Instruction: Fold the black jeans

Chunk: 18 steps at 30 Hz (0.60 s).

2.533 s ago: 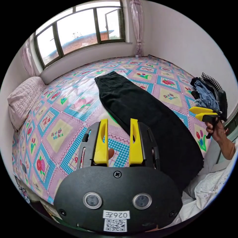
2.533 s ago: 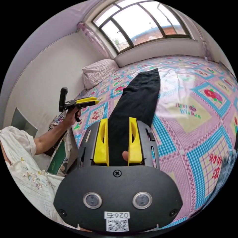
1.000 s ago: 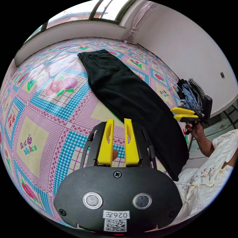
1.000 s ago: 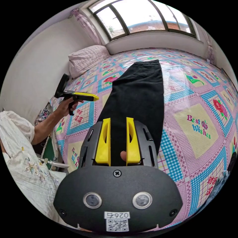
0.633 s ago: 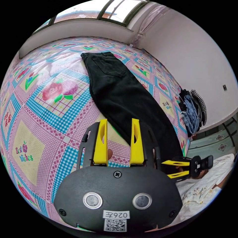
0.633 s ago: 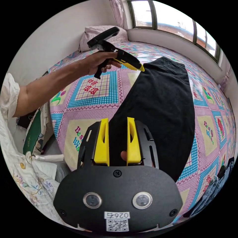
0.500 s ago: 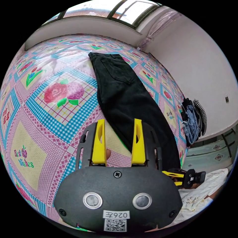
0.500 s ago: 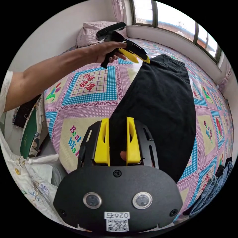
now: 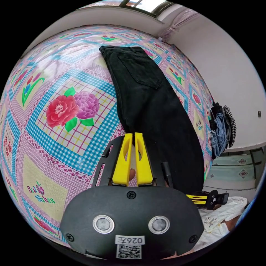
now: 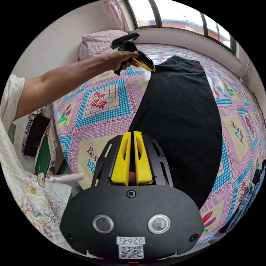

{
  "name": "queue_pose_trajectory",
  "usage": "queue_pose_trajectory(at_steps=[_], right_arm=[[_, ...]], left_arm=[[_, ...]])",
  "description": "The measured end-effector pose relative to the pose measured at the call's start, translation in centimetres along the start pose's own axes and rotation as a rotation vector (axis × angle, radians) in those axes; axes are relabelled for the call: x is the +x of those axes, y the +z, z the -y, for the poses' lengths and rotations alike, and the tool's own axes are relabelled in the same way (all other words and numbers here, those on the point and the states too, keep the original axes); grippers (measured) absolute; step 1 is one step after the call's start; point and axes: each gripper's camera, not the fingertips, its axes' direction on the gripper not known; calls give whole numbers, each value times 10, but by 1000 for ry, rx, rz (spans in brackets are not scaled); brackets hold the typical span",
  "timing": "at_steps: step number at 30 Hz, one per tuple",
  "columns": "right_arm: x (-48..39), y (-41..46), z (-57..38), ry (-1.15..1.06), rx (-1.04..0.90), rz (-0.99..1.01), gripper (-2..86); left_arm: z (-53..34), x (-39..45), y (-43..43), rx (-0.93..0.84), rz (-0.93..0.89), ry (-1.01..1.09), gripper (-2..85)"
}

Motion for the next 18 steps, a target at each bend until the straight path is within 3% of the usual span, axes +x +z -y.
queue_pose_trajectory(at_steps=[7, 10, 13, 18], right_arm=[[-2, -18, 3, 15, 71, -5, -8], [0, 6, 6, 1, -22, 16, 24], [-4, 3, 2, -11, 12, -59, 2], [-11, -27, 12, 8, 119, -5, -10]], left_arm=[[-2, 9, -8, 2, 35, 82, -2], [-5, 3, 1, -9, -2, 36, -1], [-9, 1, -6, 7, -42, 14, -1], [-16, 10, -16, 21, -5, 40, 4]])
